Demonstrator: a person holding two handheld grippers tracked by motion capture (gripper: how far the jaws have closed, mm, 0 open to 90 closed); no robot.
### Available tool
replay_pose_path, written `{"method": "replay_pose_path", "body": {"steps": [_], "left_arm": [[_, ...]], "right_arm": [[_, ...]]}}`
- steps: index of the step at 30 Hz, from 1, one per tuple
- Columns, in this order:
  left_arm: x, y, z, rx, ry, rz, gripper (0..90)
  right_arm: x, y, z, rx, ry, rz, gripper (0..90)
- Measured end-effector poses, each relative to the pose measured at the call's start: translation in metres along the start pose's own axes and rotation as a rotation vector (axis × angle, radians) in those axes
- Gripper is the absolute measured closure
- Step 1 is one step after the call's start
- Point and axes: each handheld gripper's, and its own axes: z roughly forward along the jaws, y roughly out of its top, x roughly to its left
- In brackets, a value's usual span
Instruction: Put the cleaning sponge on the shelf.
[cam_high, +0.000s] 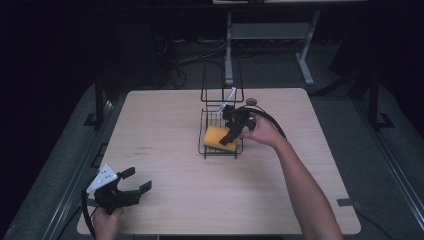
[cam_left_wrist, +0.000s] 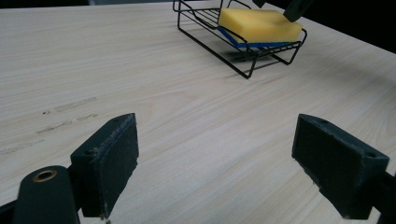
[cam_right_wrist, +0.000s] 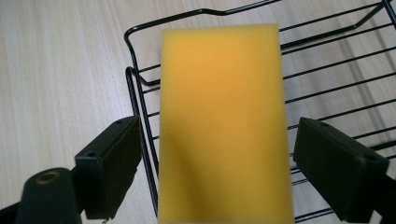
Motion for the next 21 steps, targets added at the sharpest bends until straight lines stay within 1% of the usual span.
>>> {"method": "replay_pose_path", "body": {"steps": [4, 7, 9, 16, 18, 21], "left_arm": [[0.0, 0.0, 0.001, 0.002, 0.001, -0.003, 14.1], [0.0, 0.0, 0.001, 0.001, 0.002, -0.002, 14.0], [0.0, 0.0, 0.001, 0.001, 0.001, 0.0, 14.1], [-0.001, 0.0, 0.003, 0.008, -0.002, 0.002, 14.0], [0.0, 0.0, 0.002, 0.005, -0.001, -0.001, 14.0], [0.0, 0.0, 0.003, 0.005, 0.0, -0.003, 14.0]], "right_arm": [[0.0, -0.002, -0.002, -0.002, -0.001, 0.016, 15.0], [-0.001, -0.006, -0.001, -0.023, -0.005, 0.02, 15.1], [-0.002, -0.01, -0.001, -0.019, -0.016, 0.03, 15.1], [-0.004, -0.016, -0.006, -0.032, -0.008, 0.038, 15.0], [-0.004, -0.017, -0.008, -0.037, -0.009, 0.053, 15.0], [-0.004, -0.019, -0.009, -0.036, -0.011, 0.062, 15.0]]}}
